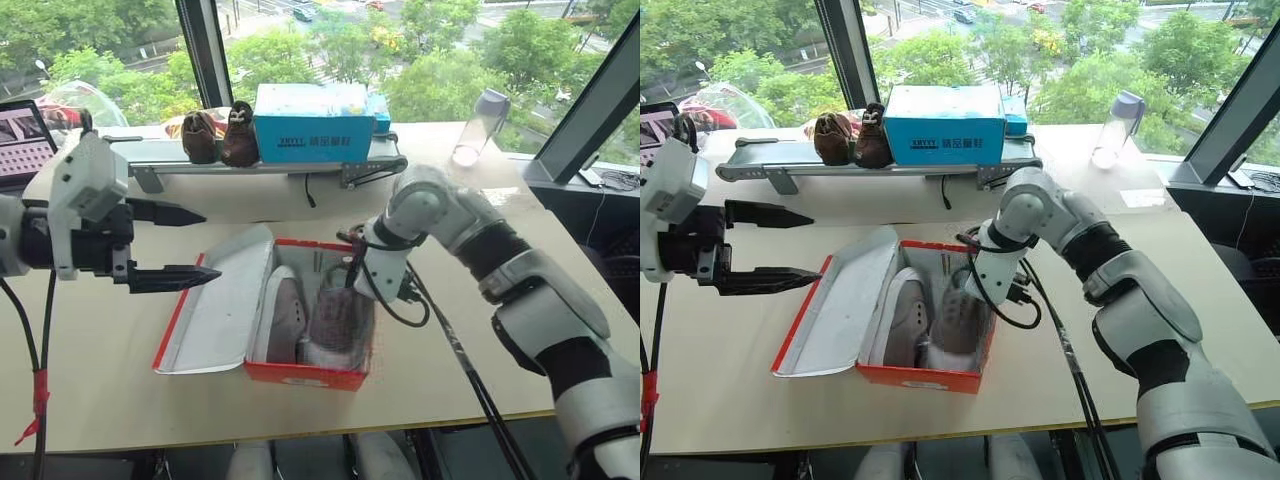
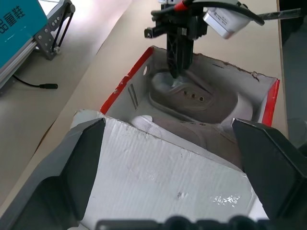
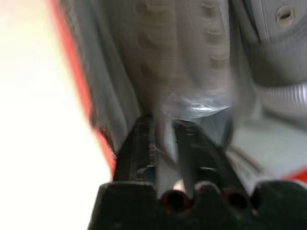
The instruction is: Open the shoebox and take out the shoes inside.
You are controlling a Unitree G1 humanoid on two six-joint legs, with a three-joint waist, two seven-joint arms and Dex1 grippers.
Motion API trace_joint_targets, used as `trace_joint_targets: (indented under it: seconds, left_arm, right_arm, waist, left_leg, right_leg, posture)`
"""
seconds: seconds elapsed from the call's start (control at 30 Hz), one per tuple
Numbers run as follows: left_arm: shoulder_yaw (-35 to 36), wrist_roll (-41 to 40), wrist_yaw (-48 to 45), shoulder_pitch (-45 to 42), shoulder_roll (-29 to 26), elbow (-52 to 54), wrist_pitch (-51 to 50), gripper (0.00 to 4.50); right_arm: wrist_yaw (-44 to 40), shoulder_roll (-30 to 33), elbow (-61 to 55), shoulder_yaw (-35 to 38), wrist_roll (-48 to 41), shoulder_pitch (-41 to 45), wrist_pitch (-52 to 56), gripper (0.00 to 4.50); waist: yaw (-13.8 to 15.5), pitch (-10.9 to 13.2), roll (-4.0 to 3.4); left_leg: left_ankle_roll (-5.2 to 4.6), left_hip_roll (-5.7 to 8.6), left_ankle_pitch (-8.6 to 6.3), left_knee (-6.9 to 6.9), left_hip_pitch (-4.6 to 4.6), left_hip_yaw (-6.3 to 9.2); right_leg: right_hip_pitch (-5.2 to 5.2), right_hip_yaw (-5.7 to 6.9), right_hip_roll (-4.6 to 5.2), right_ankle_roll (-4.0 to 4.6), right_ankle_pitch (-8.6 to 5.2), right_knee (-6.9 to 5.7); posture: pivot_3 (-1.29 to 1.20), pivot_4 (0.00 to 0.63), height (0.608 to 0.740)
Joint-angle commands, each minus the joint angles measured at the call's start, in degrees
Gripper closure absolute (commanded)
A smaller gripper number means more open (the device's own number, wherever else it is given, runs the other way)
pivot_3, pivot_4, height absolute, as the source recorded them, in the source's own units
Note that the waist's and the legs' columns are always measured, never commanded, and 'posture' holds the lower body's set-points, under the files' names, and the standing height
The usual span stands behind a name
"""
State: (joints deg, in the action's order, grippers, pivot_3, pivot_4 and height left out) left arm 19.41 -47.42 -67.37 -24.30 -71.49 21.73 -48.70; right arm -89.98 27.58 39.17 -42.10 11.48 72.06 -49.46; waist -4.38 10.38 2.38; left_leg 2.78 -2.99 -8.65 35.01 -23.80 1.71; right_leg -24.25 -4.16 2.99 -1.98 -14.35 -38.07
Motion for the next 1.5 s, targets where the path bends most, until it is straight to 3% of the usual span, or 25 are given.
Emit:
trace_joint_targets:
  seconds: [0.03, 0.43, 0.77, 0.93, 1.1, 1.23, 1.37, 1.5]
  left_arm:
    - [0.5, -0.3, 0.5, -1.3, 0.1, 0.3, 0.9, 0.0]
    - [-1.9, 0.9, 0.1, -3.3, 1.3, -1.2, 2.4, 0.0]
    - [-6.5, 2.9, -1.2, -7.3, 2.9, -3.9, 4.9, 0.0]
    - [-8.7, 4.2, -2.3, -9.2, 3.7, -5.6, 6.1, 0.0]
    - [-11.0, 5.6, -3.4, -11.8, 5.2, -7.2, 7.0, 0.0]
    - [-12.8, 6.5, -4.4, -13.1, 6.4, -8.1, 7.4, 0.0]
    - [-13.9, 7.2, -5.6, -14.1, 6.9, -9.1, 7.6, 0.0]
    - [-16.2, 8.7, -6.9, -16.4, 8.2, -11.0, 8.3, 0.0]
  right_arm:
    - [-2.5, 0.9, -2.6, 0.3, -2.5, 0.8, 1.5, 4.49]
    - [-2.5, 1.9, -7.0, 5.0, -9.6, 4.9, 10.4, 4.49]
    - [-2.5, 9.0, -11.7, 7.8, -21.6, 12.3, 25.4, 4.49]
    - [-2.0, 11.4, -4.0, 12.9, -18.6, 17.9, 29.8, 4.49]
    - [3.9, 17.0, 5.2, 15.5, -10.4, 19.6, 36.7, 4.49]
    - [4.4, 23.9, 3.3, 19.5, -9.7, 12.6, 50.3, 4.49]
    - [1.2, 31.0, -11.0, 24.8, -13.9, 0.1, 65.2, 4.49]
    - [4.3, 36.9, -22.4, 30.6, -16.0, -12.9, 77.0, 4.49]
  waist:
    - [0.4, 0.0, 0.0]
    - [0.4, 0.0, 0.0]
    - [0.6, 0.1, -0.03]
    - [0.5, 0.1, -0.05]
    - [0.9, 0.1, -0.04]
    - [1.5, 0.1, -0.04]
    - [1.8, 0.2, -0.14]
    - [1.8, 0.5, -0.6]
  left_leg:
    - [0.0, 0.0, 0.0, 0.01, -0.04, 0.0]
    - [0.0, 0.01, 0.0, 0.01, -0.05, 0.0]
    - [0.0, 0.02, 0.0, 0.01, -0.08, 0.0]
    - [0.0, 0.02, 0.0, 0.02, -0.08, 0.0]
    - [0.0, 0.06, 0.0, 0.03, -0.14, 0.0]
    - [0.0, 0.14, 0.0, 0.12, -0.4, -0.01]
    - [-0.01, 0.16, -0.01, 0.09, -0.51, -0.01]
    - [-0.02, 0.18, -0.01, 0.15, -0.63, -0.02]
  right_leg:
    - [-0.02, 0.0, 0.01, -0.01, 0.0, 0.02]
    - [-0.02, 0.01, 0.02, -0.01, -0.01, 0.02]
    - [-0.03, 0.01, 0.03, -0.02, -0.01, 0.04]
    - [-0.05, 0.01, 0.03, -0.01, -0.01, 0.04]
    - [-0.06, 0.03, 0.06, -0.02, -0.02, 0.07]
    - [-0.22, 0.03, 0.13, -0.05, -0.02, 0.11]
    - [-0.31, 0.03, 0.14, -0.08, -0.04, 0.13]
    - [-0.43, 0.0, 0.14, -0.11, -0.07, 0.03]
  posture:
    - [0.0, 0.15, 0.74]
    - [0.0, 0.15, 0.74]
    - [0.0, 0.15, 0.74]
    - [0.0, 0.15, 0.74]
    - [0.0, 0.15, 0.74]
    - [0.0, 0.15, 0.74]
    - [0.0, 0.15, 0.74]
    - [0.0, 0.15, 0.74]
